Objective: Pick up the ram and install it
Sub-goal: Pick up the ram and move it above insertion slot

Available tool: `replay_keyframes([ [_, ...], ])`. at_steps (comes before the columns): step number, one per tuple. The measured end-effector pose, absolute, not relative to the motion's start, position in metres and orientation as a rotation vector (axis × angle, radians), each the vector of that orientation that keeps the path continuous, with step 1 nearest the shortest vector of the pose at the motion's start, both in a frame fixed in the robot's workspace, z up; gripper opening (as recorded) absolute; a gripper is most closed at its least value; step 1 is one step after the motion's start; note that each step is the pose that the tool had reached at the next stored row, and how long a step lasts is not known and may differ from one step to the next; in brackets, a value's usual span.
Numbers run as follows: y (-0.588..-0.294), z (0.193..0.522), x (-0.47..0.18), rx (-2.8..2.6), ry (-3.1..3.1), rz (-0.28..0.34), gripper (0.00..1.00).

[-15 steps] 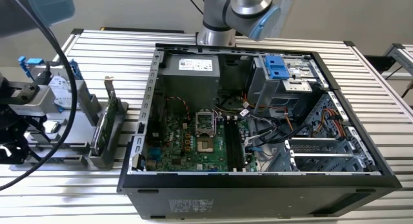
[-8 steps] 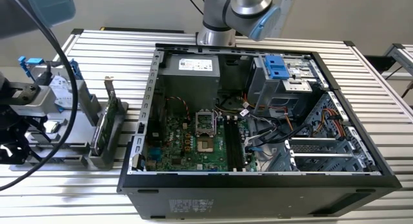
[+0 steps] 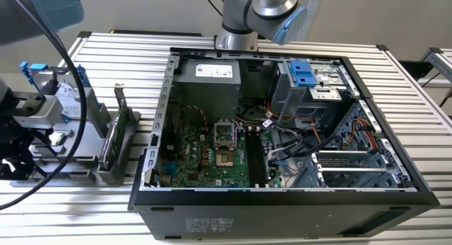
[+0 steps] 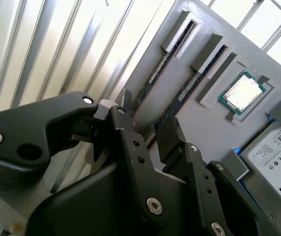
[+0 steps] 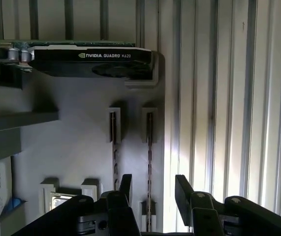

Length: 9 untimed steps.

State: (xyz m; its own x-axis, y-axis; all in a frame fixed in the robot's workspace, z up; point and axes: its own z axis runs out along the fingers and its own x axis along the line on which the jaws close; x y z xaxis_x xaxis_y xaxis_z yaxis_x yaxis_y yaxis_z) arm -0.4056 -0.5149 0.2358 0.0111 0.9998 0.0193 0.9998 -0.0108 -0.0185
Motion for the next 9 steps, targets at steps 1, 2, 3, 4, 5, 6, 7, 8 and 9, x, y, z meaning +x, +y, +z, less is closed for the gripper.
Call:
replay_keyframes([
  [1,-0.5144,0.2350,-0.4056,-2.215,-2.191,-0.001,1.00],
  [2,-0.5139,0.2343,-0.4055,-2.214,-2.191,-0.001,1.00],
  [3,-0.5134,0.2336,-0.4055,-2.214,-2.192,-0.002,1.00],
  [4,-0.5130,0.2329,-0.4055,-2.214,-2.192,-0.002,1.00],
  [5,-0.5126,0.2324,-0.4055,-2.214,-2.192,-0.002,1.00],
  [6,-0.5123,0.2319,-0.4055,-2.214,-2.192,-0.002,1.00],
  [7,-0.5120,0.2314,-0.4055,-2.214,-2.192,-0.002,1.00],
  [8,-0.5118,0.2310,-0.4055,-2.214,-2.192,-0.002,1.00],
  [9,-0.5115,0.2305,-0.4055,-2.214,-2.192,-0.002,1.00],
])
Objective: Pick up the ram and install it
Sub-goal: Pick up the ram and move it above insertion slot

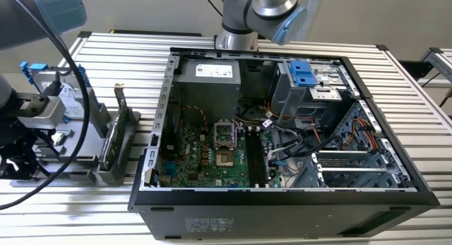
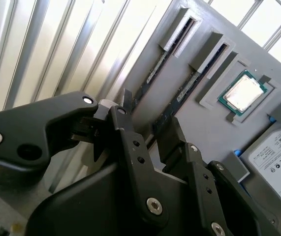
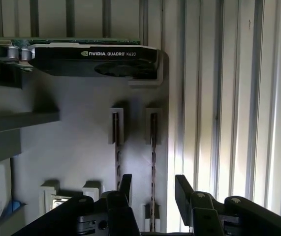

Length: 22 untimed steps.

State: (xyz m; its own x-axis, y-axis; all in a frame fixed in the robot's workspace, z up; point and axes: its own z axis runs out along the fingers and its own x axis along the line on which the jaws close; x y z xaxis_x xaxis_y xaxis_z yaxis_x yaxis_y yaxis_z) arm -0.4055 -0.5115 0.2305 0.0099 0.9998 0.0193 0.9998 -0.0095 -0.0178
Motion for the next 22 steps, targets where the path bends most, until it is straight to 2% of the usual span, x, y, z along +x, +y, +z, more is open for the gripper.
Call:
replay_keyframes([
  [22,-0.5087,0.2228,-0.4055,-2.213,-2.192,0.000,1.00],
])
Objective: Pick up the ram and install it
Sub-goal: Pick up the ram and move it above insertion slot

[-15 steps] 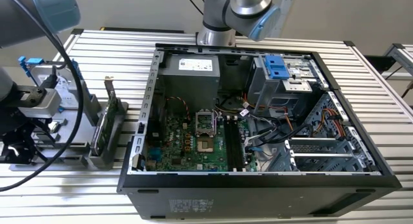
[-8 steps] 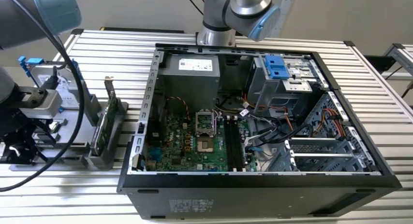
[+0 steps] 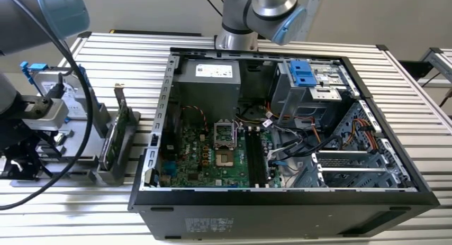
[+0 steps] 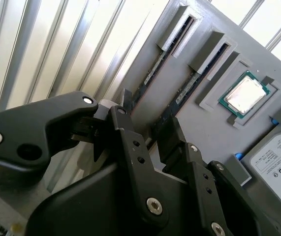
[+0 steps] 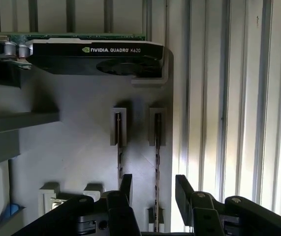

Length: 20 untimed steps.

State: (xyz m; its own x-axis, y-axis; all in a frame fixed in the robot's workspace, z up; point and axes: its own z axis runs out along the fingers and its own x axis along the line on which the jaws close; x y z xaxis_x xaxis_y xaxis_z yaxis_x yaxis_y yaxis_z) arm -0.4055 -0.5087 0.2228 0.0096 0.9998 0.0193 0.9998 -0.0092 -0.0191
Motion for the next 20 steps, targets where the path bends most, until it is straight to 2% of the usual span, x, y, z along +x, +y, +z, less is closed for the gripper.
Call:
replay_keyframes([
  [20,-0.5082,0.2186,-0.4055,-2.210,-2.189,0.005,1.00],
])
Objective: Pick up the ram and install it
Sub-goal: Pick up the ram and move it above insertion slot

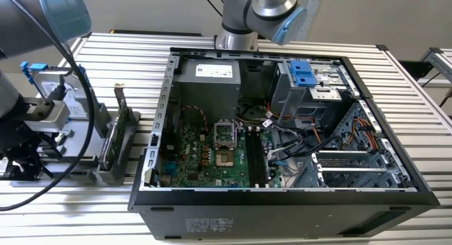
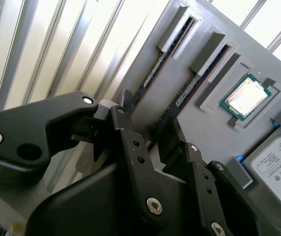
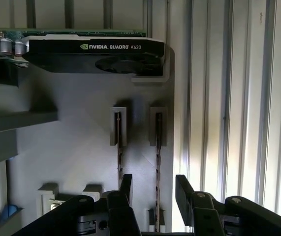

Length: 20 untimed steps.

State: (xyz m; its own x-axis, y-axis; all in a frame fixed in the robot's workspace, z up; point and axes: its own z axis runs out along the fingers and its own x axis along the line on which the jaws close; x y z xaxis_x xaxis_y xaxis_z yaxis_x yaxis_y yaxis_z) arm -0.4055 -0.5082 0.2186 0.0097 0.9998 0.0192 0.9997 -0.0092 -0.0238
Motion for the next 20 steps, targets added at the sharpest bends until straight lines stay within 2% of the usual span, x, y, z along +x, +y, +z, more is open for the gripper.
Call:
replay_keyframes([
  [20,-0.5081,0.2110,-0.4055,-2.208,-2.187,0.009,1.00],
])
